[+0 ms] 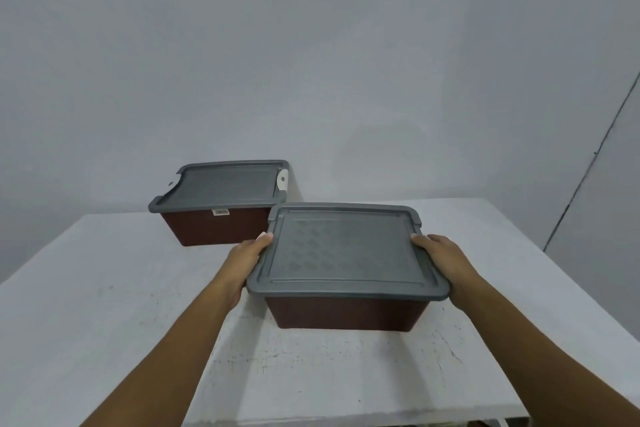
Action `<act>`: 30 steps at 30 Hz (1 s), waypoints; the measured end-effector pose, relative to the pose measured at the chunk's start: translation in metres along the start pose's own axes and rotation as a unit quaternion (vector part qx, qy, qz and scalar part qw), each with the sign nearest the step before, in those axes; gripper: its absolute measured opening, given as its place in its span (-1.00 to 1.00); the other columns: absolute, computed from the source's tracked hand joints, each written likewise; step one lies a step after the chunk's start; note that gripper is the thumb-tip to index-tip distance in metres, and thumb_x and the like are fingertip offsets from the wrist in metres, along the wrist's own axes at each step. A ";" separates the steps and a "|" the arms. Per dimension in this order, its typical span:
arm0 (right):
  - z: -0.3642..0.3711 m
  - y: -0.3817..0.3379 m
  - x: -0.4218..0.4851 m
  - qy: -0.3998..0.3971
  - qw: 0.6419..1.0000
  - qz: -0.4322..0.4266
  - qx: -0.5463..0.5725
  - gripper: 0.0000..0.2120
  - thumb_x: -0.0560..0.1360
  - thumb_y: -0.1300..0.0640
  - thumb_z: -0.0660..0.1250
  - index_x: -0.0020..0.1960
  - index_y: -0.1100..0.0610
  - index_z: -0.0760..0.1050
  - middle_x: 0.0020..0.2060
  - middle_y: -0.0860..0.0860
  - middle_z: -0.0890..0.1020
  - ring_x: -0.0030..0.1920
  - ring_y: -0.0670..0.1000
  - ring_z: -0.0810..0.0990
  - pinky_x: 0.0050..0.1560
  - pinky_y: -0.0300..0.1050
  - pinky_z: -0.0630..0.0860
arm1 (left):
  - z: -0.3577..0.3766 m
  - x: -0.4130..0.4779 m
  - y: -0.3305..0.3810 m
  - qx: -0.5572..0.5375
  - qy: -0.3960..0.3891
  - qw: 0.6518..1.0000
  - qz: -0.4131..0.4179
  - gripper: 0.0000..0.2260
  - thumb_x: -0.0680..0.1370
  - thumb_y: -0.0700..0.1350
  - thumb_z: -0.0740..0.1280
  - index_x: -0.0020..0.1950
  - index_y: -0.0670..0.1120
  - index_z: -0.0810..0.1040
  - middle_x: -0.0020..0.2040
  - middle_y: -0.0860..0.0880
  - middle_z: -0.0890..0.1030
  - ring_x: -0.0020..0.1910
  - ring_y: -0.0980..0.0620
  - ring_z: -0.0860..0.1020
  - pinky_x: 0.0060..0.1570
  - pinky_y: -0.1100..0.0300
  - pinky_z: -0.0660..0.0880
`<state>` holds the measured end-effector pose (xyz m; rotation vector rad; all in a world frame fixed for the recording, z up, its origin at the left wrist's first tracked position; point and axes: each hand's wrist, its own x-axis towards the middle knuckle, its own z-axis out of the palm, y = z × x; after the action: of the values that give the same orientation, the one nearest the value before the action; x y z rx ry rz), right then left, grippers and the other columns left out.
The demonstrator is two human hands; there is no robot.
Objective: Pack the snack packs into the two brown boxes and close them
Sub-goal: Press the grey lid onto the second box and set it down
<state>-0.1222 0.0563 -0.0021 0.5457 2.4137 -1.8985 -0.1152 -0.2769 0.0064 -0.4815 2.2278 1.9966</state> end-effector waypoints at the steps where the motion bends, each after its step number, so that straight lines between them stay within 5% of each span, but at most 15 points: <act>1: -0.001 0.001 -0.001 -0.005 1.000 0.000 0.001 -0.54 0.55 -0.11 0.30 0.32 0.16 0.43 0.13 0.12 0.60 0.01 0.14 0.63 -0.12 -0.01 0.58 | -0.002 -0.002 -0.003 0.000 -0.015 1.000 -0.003 -0.63 0.58 0.10 0.30 0.19 -0.16 0.59 0.10 -0.10 0.68 0.03 -0.09 0.66 0.17 -0.05 0.54; 7: -0.003 -0.005 -0.003 0.036 0.997 -0.027 -0.057 -0.49 0.48 -0.09 0.40 0.32 0.18 0.47 0.14 0.11 0.61 0.03 0.14 0.62 0.09 0.12 0.58 | 0.000 -0.001 0.004 0.118 0.036 0.989 0.085 -0.76 0.59 0.00 0.32 0.06 -0.15 0.63 -0.07 -0.05 0.67 -0.16 0.05 0.62 -0.29 0.26 0.47; 13: -0.004 -0.017 -0.009 0.060 0.987 -0.054 -0.138 -0.46 0.48 -0.05 0.42 0.35 0.18 0.39 0.27 0.11 0.52 0.17 0.14 0.54 0.15 0.00 0.50 | -0.001 0.010 0.006 0.223 0.077 0.962 0.136 -0.73 0.55 -0.04 0.38 0.15 -0.18 0.61 -0.01 -0.10 0.65 -0.07 -0.04 0.60 -0.08 0.06 0.51; 16: -0.003 -0.023 -0.008 0.066 0.973 -0.073 -0.211 -0.52 0.49 -0.06 0.41 0.28 0.14 0.37 0.19 0.16 0.54 0.11 0.15 0.53 0.03 -0.03 0.45 | 0.001 0.012 0.011 0.330 0.114 0.920 0.180 -0.76 0.52 -0.06 0.41 0.13 -0.15 0.60 0.08 -0.13 0.65 0.05 -0.13 0.59 0.06 0.03 0.48; 21: 0.001 -0.022 -0.009 0.074 0.956 -0.094 -0.269 -0.61 0.54 -0.07 0.33 0.27 0.06 0.32 0.09 0.15 0.58 -0.04 0.11 0.51 -0.02 -0.04 0.47 | 0.008 0.003 0.023 0.486 0.110 0.844 0.197 -0.82 0.57 -0.02 0.30 0.12 -0.07 0.52 0.09 -0.20 0.61 0.02 -0.23 0.55 -0.03 0.00 0.46; 25: 0.004 -0.017 -0.015 0.066 0.918 -0.124 -0.372 -0.53 0.59 -0.14 0.20 0.41 0.05 0.26 0.26 0.12 0.51 0.13 0.14 0.52 0.10 0.04 0.47 | 0.008 -0.014 0.018 0.520 0.044 0.829 0.202 -0.45 0.60 0.22 0.13 0.49 -0.07 0.31 0.36 -0.17 0.48 0.27 -0.17 0.48 0.19 -0.03 0.42; 30: 0.005 -0.013 -0.032 -0.024 0.899 -0.144 -0.413 -0.21 0.51 -0.37 0.03 0.58 0.07 0.00 0.50 0.11 0.24 0.43 0.16 0.32 0.37 0.09 0.33 | 0.015 -0.027 0.003 0.442 -0.014 0.882 0.164 -0.05 0.39 0.55 -0.04 0.60 -0.01 -0.08 0.57 -0.07 0.15 0.48 -0.11 0.27 0.40 -0.11 0.30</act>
<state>-0.0967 0.0409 0.0163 0.0843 3.0273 -0.7282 -0.0921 -0.2575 0.0149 0.0441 2.9852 0.8276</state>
